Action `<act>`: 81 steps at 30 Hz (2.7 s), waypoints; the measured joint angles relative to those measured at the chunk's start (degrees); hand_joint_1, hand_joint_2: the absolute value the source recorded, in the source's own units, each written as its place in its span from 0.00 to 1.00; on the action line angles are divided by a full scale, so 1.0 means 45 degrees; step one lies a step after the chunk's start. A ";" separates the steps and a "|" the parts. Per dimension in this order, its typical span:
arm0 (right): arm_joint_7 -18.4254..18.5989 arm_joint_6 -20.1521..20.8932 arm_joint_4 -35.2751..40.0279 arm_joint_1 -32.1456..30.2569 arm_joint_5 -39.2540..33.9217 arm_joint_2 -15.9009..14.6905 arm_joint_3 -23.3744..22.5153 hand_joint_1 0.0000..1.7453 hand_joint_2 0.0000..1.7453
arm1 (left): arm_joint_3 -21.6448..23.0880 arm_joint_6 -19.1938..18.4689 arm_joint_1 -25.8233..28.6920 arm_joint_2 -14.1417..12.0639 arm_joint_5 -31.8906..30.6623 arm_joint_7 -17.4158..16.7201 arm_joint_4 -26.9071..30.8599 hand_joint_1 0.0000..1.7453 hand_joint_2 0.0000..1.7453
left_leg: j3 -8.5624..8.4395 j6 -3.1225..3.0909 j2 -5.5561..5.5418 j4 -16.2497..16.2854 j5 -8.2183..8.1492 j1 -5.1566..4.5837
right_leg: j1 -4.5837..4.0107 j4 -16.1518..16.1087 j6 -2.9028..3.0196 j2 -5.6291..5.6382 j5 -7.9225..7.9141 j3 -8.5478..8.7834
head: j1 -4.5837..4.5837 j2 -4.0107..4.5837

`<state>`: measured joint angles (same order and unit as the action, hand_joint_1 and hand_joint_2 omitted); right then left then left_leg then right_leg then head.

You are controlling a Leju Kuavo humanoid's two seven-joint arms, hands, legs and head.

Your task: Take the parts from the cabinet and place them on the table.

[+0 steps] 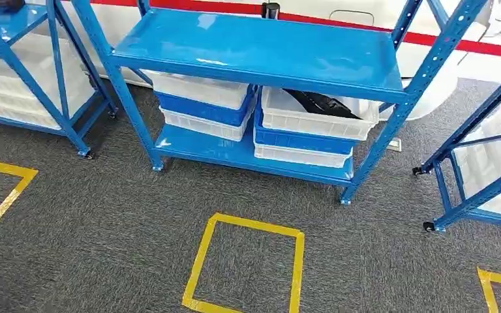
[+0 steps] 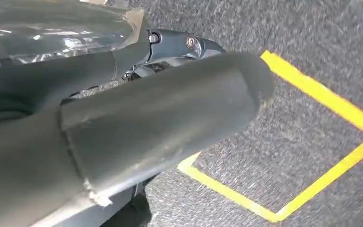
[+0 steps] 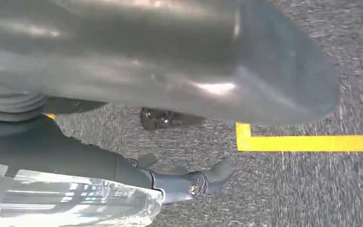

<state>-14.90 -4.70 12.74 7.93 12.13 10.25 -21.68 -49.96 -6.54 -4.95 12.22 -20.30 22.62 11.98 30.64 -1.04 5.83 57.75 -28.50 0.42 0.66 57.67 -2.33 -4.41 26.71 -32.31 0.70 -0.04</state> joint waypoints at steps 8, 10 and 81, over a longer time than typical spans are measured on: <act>-0.0200 -0.0127 -0.0005 -0.0048 -0.0093 0.0000 -0.0214 0.00 0.00 | 0.0039 0.0005 -0.0118 0.0020 -0.0287 -0.0044 0.0000 0.00 0.00 | 0.1455 0.0404 -0.1259 0.3401 -0.1904 0.0188 | 0.0083 -0.0063 0.0579 0.0711 -0.0077 -0.0001 | -0.0171 0.0000; -0.0239 -0.0025 -0.0005 -0.0092 -0.0199 -0.0005 -0.0306 0.00 0.00 | 0.0107 0.0019 -0.0112 0.0015 -0.0311 -0.0102 0.0000 0.00 0.00 | 0.1825 0.0376 -0.1283 0.3860 -0.1666 0.0189 | 0.0048 -0.0054 0.0584 0.0890 -0.0080 0.0022 | -0.0161 0.0000; 0.3258 0.1000 0.1894 -0.3425 -0.2662 -0.2113 0.4313 0.00 0.00 | 1.0496 0.1472 0.2756 -0.2467 0.4503 -0.4954 0.2093 0.00 0.00 | 0.0253 -0.0018 -0.1333 0.0098 0.0122 0.0012 | -0.0180 -0.0053 0.0345 0.1121 -0.0031 -0.0120 | -0.0122 0.0000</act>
<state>-0.24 -0.20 21.27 -7.48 0.15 0.74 -2.27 -2.73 0.09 7.45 1.11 -0.04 0.33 21.40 31.78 -1.13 -0.17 58.19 -27.96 0.47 -0.15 57.43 -0.78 0.63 26.57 -32.86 0.15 -0.04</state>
